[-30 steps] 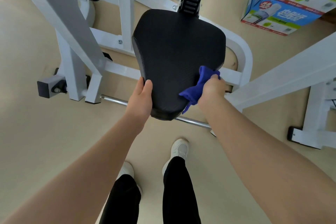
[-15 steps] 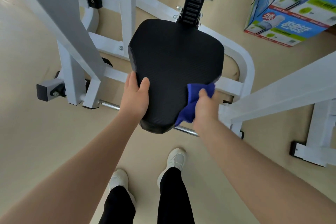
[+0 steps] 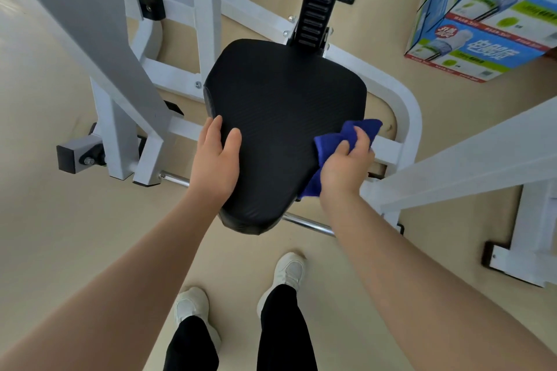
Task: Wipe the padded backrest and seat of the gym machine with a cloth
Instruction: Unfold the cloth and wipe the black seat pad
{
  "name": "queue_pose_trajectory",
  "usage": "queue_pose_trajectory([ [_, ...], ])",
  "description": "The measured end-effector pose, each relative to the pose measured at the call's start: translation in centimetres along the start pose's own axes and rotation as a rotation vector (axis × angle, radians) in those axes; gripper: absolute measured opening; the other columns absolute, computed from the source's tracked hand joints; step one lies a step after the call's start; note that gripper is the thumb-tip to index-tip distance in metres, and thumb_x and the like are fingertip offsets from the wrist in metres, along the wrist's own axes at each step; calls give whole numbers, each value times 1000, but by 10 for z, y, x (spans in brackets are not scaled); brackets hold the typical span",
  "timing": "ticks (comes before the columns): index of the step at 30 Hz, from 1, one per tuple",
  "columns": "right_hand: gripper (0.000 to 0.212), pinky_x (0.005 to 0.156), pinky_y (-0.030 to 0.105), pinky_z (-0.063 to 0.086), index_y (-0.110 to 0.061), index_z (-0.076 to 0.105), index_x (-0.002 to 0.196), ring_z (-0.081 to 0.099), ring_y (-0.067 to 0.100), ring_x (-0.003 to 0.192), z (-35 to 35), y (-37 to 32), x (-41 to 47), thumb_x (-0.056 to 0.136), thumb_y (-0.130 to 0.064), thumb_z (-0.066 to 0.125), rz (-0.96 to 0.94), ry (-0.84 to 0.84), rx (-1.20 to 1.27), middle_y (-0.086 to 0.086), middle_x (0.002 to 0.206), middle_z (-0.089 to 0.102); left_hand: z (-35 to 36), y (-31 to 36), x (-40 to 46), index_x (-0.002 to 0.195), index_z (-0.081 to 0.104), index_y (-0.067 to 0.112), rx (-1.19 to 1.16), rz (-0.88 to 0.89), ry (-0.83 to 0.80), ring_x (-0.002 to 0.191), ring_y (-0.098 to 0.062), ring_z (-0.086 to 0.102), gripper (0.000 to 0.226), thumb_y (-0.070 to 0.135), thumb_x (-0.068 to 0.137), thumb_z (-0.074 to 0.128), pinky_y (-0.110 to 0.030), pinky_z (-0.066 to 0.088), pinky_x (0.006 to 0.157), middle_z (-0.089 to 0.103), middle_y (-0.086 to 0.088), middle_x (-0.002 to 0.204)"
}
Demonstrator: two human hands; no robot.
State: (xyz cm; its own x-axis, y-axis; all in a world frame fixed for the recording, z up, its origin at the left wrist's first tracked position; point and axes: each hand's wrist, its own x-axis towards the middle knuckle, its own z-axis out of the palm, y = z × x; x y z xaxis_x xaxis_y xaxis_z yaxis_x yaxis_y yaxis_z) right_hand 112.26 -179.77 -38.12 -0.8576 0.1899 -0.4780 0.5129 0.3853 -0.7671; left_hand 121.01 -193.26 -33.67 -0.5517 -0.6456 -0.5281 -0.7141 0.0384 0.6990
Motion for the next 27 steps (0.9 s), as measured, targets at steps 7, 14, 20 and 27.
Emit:
queue_pose_trajectory([
  [7,32,77,43,47,-13,68,109,59,35,96,15,-4,-84,82,-7,53,-796,-320,-542,15,101,64,-22,23,-15,102,50,28,-135,-82,-22,79,6,47,22,30,98,28,-7,32,62,49,21,84],
  [14,38,102,34,43,-23,60,124,57,15,111,-44,-47,-137,93,-4,49,-224,-1050,-209,-1,118,63,-69,59,-65,99,55,23,-35,-37,-191,86,-3,52,28,38,95,31,-30,36,85,57,11,92],
  [20,48,85,24,49,-27,50,113,57,10,96,-113,-110,-173,82,8,58,-334,-800,-24,-10,111,55,-107,101,-120,107,61,21,-8,116,-495,100,-12,61,32,36,98,34,-34,45,96,66,0,108],
  [27,71,81,25,51,-22,25,140,60,9,91,-153,-130,-243,85,5,59,-396,-750,-34,-7,108,59,-127,123,-191,107,54,17,8,286,-534,87,-18,59,23,34,94,47,-33,51,81,63,-6,99],
])
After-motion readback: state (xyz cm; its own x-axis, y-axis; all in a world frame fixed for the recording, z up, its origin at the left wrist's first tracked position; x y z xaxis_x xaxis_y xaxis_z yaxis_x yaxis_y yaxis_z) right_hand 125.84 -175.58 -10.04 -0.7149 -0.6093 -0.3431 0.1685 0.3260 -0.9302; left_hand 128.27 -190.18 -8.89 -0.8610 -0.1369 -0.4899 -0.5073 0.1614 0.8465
